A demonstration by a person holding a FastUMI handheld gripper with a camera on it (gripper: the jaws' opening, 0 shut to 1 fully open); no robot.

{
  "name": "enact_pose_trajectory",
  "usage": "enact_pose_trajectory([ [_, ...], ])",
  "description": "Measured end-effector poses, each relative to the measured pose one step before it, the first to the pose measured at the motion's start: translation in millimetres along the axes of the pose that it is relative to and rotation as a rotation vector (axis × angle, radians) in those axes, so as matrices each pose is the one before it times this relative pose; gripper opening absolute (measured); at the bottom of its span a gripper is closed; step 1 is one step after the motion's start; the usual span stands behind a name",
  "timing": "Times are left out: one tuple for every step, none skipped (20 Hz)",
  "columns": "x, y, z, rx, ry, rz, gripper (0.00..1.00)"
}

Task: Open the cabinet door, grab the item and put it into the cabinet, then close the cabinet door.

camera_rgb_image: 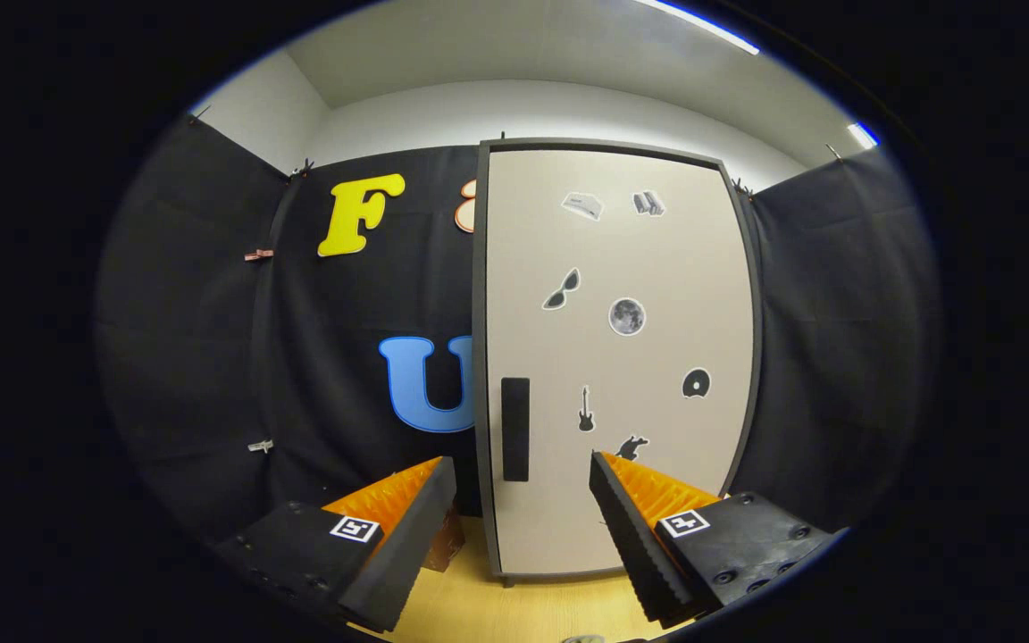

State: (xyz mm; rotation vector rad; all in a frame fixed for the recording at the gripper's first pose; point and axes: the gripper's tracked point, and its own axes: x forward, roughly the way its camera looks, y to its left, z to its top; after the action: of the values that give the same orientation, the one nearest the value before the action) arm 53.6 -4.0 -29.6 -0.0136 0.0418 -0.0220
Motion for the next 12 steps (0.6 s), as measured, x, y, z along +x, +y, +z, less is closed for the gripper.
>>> enact_pose_trajectory([
  [12.05, -2.75, -2.02, -0.01034, 0.00172, 0.00261, 0.97],
  [11.90, -2.15, -1.71, -0.00448, 0.00048, 0.00553, 0.97],
  [11.42, 0.37, -3.17, 0.00399, 0.00282, 0.00931, 0.97],
  [10.75, -0.68, -3.29, 0.00836, 0.00477, 0.00563, 0.97],
  [9.90, -1.17, -4.08, 0.01018, 0.00958, 0.00324, 0.97],
  [9.32, 0.35, -3.77, 0.00897, 0.00968, 0.00026, 0.98],
  [9.78, 1.12, -4.57, 0.00618, 0.00720, 0.00039, 0.98],
  [8.75, 1.41, -2.90, 0.00382, 0.00384, -0.00130, 0.98],
  [8.02, 0.03, -2.73, 0.00138, 0.00119, -0.00437, 0.98],
  [7.04, 0.72, -2.39, 0.00110, -0.00019, -0.00465, 0.97],
  [7.05, 0.72, -2.92, 0.00140, 0.00041, -0.00572, 0.97],
  [6.71, 0.35, -2.95, 0.00255, 0.00241, -0.00617, 0.97],
])
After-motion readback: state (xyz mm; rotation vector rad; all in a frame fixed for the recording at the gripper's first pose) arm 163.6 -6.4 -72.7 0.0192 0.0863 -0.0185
